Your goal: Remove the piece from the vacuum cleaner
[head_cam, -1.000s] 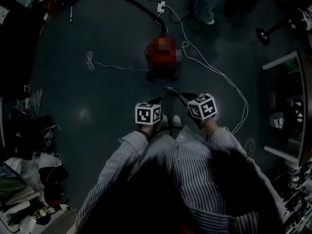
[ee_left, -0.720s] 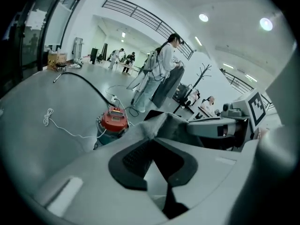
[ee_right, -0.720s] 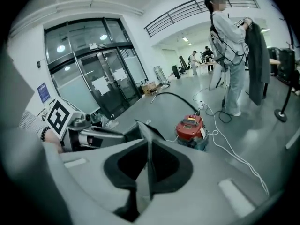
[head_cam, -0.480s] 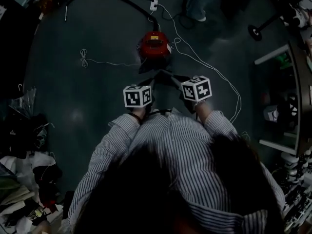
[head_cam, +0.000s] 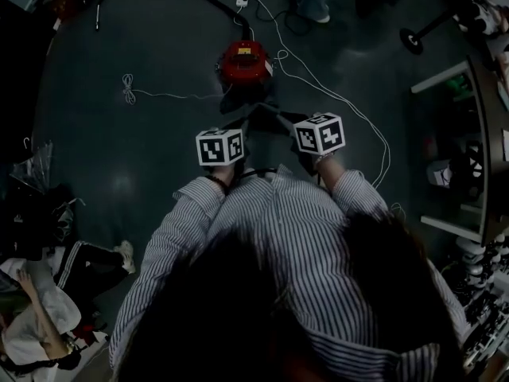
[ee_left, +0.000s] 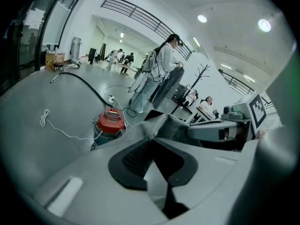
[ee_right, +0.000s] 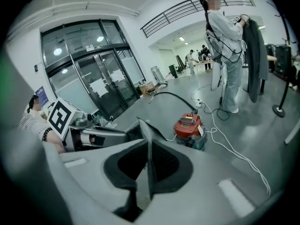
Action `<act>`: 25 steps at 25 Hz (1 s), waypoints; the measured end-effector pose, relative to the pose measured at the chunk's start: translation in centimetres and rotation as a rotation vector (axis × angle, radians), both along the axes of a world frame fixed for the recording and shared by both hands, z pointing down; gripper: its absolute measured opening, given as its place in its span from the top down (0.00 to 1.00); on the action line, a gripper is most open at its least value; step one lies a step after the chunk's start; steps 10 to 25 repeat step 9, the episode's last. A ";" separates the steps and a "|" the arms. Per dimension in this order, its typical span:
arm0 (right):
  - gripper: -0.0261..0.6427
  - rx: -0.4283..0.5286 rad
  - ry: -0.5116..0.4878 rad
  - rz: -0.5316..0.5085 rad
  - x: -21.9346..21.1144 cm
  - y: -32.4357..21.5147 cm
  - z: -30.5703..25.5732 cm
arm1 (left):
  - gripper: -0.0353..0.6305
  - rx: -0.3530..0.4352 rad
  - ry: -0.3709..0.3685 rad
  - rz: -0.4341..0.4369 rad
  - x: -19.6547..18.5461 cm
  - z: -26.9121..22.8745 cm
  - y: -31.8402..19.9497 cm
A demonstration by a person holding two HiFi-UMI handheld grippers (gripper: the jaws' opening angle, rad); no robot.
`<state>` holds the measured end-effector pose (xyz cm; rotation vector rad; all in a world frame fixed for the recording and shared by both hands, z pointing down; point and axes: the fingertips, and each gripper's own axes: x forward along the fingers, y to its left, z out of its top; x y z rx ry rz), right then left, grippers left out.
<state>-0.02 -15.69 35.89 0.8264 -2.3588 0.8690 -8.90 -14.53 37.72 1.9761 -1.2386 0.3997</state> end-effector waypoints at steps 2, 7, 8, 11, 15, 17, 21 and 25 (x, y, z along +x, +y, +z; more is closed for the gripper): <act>0.92 -0.003 0.002 -0.003 -0.1 -0.3 0.0 | 0.90 -0.003 0.000 -0.004 -0.1 0.0 -0.3; 0.92 -0.010 0.000 -0.001 -0.1 -1.2 0.5 | 0.90 -0.006 -0.008 0.005 -0.2 0.2 -1.3; 0.92 -0.011 -0.003 0.000 -0.1 -1.4 0.7 | 0.90 -0.005 -0.010 0.006 -0.3 0.3 -1.5; 0.92 -0.012 -0.006 0.002 -0.1 -1.6 0.8 | 0.90 -0.004 -0.012 0.007 -0.4 0.3 -1.8; 0.92 -0.012 -0.006 0.002 -0.1 -1.6 0.8 | 0.90 -0.004 -0.012 0.007 -0.4 0.3 -1.8; 0.92 -0.012 -0.006 0.002 -0.1 -1.6 0.8 | 0.90 -0.004 -0.012 0.007 -0.4 0.3 -1.8; 0.92 -0.012 -0.006 0.002 -0.1 -1.6 0.8 | 0.90 -0.004 -0.012 0.007 -0.4 0.3 -1.8; 0.92 -0.012 -0.006 0.002 -0.1 -1.6 0.8 | 0.90 -0.004 -0.012 0.007 -0.4 0.3 -1.8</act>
